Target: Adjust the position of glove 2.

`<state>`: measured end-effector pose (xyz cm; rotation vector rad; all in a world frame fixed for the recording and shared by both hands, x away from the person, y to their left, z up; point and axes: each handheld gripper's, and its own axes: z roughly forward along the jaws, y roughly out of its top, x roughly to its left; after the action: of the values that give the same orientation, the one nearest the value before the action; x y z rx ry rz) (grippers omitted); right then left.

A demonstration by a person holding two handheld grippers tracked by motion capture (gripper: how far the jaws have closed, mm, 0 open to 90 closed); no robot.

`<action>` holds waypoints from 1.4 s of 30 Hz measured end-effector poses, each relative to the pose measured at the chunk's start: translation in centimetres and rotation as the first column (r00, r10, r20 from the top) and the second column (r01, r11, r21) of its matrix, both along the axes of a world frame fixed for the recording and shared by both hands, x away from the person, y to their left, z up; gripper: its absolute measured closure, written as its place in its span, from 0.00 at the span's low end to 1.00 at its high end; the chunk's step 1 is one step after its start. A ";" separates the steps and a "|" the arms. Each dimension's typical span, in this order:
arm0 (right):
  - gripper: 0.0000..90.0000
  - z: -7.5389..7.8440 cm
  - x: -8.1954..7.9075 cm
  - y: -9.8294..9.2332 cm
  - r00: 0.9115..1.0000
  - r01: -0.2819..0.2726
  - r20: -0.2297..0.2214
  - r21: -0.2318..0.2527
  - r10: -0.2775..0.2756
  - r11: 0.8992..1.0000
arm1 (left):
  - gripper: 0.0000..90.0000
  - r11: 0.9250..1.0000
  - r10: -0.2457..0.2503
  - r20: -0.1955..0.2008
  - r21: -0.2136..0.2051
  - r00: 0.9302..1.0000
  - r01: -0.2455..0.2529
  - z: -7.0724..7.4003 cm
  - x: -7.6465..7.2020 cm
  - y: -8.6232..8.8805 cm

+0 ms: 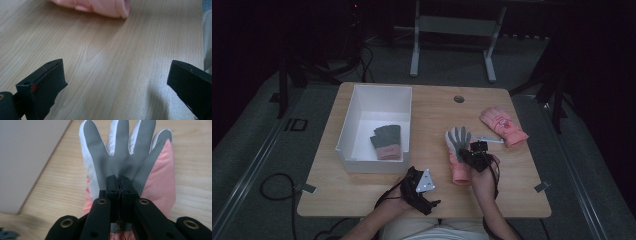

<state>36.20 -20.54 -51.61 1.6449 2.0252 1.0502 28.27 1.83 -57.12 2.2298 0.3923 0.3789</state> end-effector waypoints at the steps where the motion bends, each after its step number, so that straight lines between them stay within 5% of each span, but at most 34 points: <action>1: 0.97 -0.4 0.2 0.1 1.000 0.002 -0.013 0.002 -0.002 1.000 | 0.01 1.000 -0.001 0.004 0.003 1.000 0.001 0.0 0.0 0.0; 7: 0.94 -2.4 1.0 0.9 0.998 0.012 -0.058 0.005 -0.012 1.000 | 0.01 1.000 -0.003 0.012 0.000 1.000 0.003 0.1 -0.1 0.1; 12: 0.87 -2.1 1.0 1.0 0.999 0.021 -0.050 0.015 -0.020 1.000 | 0.01 1.000 -0.010 0.000 0.003 1.000 0.010 -0.1 -0.1 0.0; 19: 0.79 0.9 -0.2 0.1 0.997 -0.037 0.070 0.033 0.034 0.999 | 0.01 1.000 -0.024 -0.002 0.011 1.000 0.024 -0.2 -0.1 -0.1; 21: 0.69 2.1 -0.2 -2.0 0.992 -0.035 0.124 0.026 0.031 0.999 | 0.01 1.000 -0.026 -0.007 0.002 1.000 0.026 -0.2 0.0 -0.1; 27: 0.49 2.6 1.0 -8.0 0.983 0.025 0.182 -0.021 -0.020 0.999 | 0.01 0.999 -0.034 -0.011 0.006 0.999 0.034 -0.3 0.0 -0.2; 31: 0.49 2.6 2.0 -10.8 0.982 0.021 0.188 -0.029 -0.015 0.999 | 0.01 0.999 -0.037 -0.012 0.002 0.999 0.037 -0.2 -0.1 -0.4; 34: 0.54 2.8 4.0 -14.7 0.976 0.035 0.219 -0.072 -0.019 0.997 | 0.01 0.999 -0.038 -0.016 0.000 0.999 0.038 -0.3 0.0 -0.4; 37: 0.56 2.7 5.0 -15.7 0.974 0.045 0.226 -0.113 -0.018 0.993 | 0.01 0.999 -0.039 -0.014 0.004 0.999 0.040 -0.3 0.1 -0.5; 42: 0.53 2.1 8.8 -16.7 0.973 0.168 0.189 -0.197 -0.131 0.966 | 0.01 0.999 -0.042 -0.012 0.008 0.999 0.042 -0.3 0.1 -0.5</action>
<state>44.98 -37.27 -49.51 1.5133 1.8009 0.8606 28.33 1.29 -57.42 2.2458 0.3501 0.3456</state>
